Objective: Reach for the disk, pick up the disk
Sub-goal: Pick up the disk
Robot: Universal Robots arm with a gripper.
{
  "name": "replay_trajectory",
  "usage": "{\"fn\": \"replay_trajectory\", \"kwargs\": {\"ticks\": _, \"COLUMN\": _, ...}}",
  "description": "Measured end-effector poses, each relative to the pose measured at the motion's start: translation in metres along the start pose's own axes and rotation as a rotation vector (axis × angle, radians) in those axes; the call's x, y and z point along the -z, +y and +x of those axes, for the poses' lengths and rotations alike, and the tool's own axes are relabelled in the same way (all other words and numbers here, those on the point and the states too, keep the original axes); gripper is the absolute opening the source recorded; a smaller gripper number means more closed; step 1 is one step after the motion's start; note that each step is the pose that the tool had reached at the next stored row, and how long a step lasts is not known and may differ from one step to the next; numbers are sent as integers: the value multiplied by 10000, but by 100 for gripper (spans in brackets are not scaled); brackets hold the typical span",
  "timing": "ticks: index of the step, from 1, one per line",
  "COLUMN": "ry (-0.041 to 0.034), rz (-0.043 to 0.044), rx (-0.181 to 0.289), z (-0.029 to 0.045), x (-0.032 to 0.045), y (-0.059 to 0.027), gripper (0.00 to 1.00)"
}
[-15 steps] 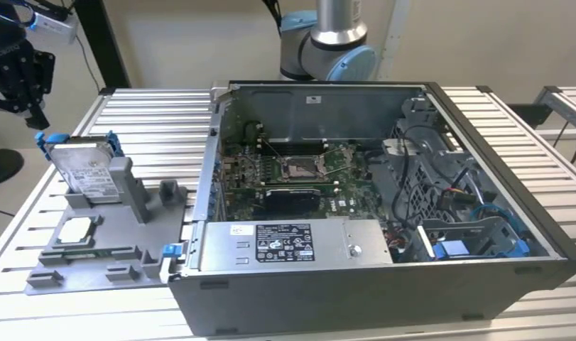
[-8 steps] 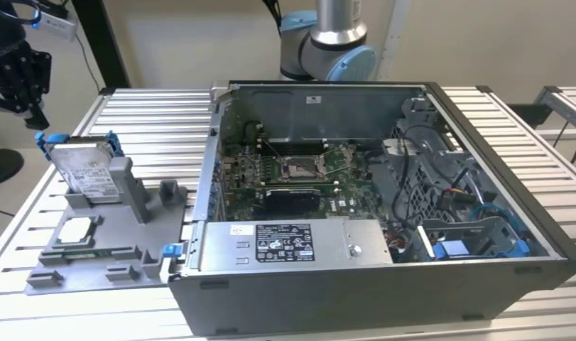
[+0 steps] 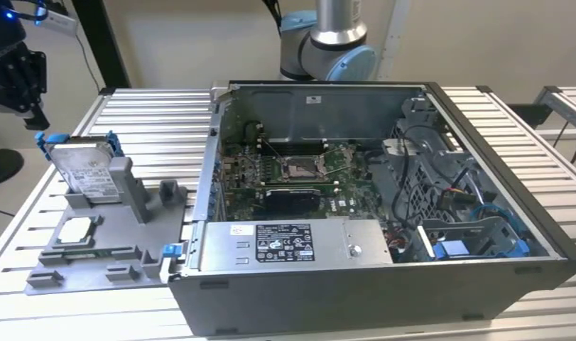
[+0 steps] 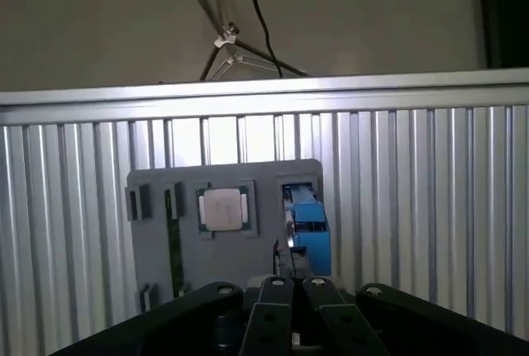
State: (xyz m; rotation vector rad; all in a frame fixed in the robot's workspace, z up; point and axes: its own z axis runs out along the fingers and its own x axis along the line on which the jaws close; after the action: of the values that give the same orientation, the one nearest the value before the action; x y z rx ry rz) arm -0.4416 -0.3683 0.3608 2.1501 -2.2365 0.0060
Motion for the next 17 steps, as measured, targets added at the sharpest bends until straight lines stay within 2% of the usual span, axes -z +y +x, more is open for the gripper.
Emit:
{"fn": "replay_trajectory", "kwargs": {"ticks": 4, "ry": 6, "rz": 144, "rx": 414, "z": 0, "x": -3, "y": 0, "gripper": 0}}
{"fn": "replay_trajectory", "kwargs": {"ticks": 6, "ry": 6, "rz": 249, "rx": 497, "z": 0, "x": -4, "y": 0, "gripper": 0}}
{"fn": "replay_trajectory", "kwargs": {"ticks": 8, "ry": 6, "rz": 310, "rx": 503, "z": 0, "x": -5, "y": -1, "gripper": 0}}
{"fn": "replay_trajectory", "kwargs": {"ticks": 17, "ry": 0, "rz": 317, "rx": 512, "z": 0, "x": -6, "y": 0, "gripper": 0}}
